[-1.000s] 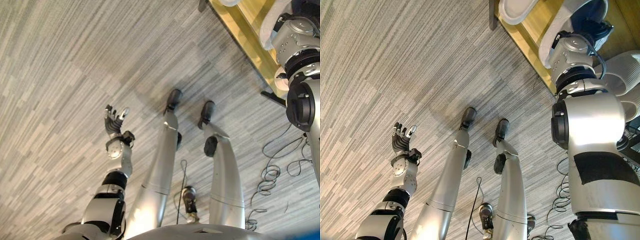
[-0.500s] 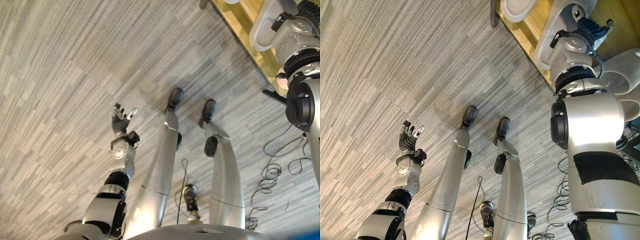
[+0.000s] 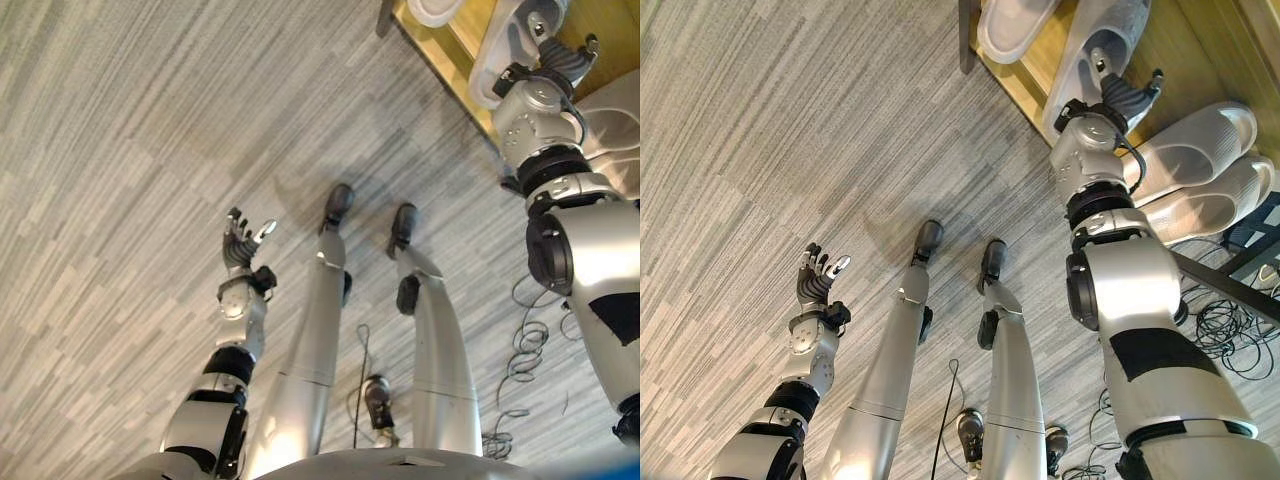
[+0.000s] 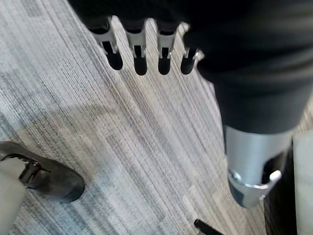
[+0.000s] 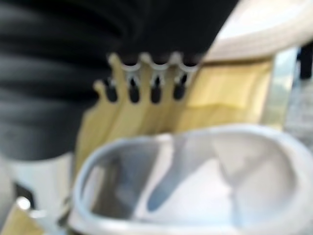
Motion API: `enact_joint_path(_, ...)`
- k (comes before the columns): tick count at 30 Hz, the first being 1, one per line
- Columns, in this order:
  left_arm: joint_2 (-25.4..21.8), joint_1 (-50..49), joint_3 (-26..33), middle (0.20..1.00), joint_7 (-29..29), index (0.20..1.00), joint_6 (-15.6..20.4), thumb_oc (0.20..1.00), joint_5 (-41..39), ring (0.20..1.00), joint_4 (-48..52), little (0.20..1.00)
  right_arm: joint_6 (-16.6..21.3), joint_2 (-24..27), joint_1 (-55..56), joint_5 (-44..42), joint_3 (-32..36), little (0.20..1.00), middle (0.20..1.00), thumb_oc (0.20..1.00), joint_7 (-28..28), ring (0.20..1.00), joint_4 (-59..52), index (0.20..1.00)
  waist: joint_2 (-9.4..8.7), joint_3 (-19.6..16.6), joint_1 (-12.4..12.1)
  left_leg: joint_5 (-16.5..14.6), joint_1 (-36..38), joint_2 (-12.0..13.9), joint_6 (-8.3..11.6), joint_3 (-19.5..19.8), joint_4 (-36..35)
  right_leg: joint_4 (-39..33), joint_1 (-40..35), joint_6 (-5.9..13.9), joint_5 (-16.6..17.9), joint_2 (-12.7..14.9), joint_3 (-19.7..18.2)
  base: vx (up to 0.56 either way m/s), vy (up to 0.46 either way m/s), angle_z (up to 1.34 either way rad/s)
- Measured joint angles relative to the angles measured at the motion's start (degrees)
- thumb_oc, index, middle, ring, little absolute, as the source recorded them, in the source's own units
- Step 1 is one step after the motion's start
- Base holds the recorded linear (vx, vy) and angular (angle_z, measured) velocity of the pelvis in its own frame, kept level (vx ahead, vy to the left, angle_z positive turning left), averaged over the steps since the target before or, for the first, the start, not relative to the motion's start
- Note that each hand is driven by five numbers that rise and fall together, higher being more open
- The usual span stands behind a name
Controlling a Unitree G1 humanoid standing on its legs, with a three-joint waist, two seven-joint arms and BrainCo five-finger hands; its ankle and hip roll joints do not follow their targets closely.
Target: Arrange the slippers neatly on the shoe rack.
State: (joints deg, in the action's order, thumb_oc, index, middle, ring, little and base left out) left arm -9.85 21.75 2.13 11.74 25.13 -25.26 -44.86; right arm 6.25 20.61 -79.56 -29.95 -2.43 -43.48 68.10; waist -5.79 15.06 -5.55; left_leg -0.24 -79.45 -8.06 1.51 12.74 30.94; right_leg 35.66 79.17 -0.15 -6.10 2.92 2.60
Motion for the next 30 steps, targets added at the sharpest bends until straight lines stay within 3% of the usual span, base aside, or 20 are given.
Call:
enact_joint_path(10, -2.3, -0.4, -0.5, 1.0, 2.2, 1.0, -1.3, 1.0, 1.4, 1.0, 0.4, 1.0, -0.9, -2.6, 8.6, 3.7, -0.4, 1.0, 1.0, 1.0, -1.6, 1.0, -13.3, 1.0, 1.49, 2.5, 1.5, 0.0, 0.4, 0.0, -0.01, 0.3, 0.0, -0.7, -0.8, 0.04, 0.1, -0.2, 0.0, 0.0, 0.0, 0.0)
enact_joint_path(17, -2.6, -0.3, -1.1, 1.0, 2.2, 1.0, -2.3, 1.0, 1.6, 1.0, 0.3, 1.0, -1.7, -3.2, 11.7, 5.6, 0.3, 1.0, 1.0, 1.0, -3.2, 1.0, -15.8, 1.0, 2.36, 3.3, 1.5, 0.0, 0.4, 0.2, 0.0, 0.3, 0.0, -0.6, -0.8, -0.02, 0.1, -0.6, 0.0, 0.0, 0.0, 0.0)
enact_joint_path(30, -4.4, 0.1, -2.0, 1.0, 2.3, 1.0, -2.5, 1.0, 2.4, 1.0, 0.4, 1.0, -4.8, -8.8, 14.6, 10.0, -0.8, 1.0, 1.0, 1.0, -1.3, 1.0, -17.7, 1.0, 2.96, 4.4, 1.0, -0.2, 1.4, 0.3, 0.26, 0.6, -0.1, -0.4, -1.8, -0.32, 0.1, -0.8, 0.0, 0.0, -0.01, 0.0)
